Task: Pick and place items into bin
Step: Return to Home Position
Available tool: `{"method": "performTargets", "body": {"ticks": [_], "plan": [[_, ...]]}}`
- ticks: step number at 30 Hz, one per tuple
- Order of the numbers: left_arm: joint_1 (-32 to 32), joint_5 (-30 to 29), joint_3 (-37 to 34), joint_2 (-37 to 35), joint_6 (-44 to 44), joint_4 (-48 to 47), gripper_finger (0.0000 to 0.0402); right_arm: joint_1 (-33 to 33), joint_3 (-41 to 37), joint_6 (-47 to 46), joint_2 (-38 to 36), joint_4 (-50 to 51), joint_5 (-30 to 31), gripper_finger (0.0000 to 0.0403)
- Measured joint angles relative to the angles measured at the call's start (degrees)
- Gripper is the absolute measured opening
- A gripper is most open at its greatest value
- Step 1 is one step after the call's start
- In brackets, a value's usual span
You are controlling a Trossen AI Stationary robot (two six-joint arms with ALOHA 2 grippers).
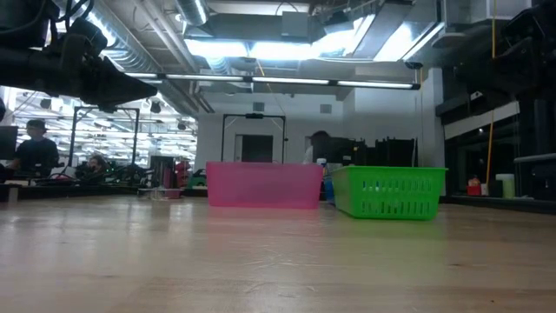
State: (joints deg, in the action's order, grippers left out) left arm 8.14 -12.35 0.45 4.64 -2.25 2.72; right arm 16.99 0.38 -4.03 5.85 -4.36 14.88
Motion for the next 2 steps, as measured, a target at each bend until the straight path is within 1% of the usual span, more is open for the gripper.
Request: {"method": "performTargets", "body": {"ticks": [2], "plan": [[0.0,0.0,0.0,0.0,0.0,0.0,0.0006,0.0,0.0,0.0,0.0,0.0,0.0,0.0003]]}}
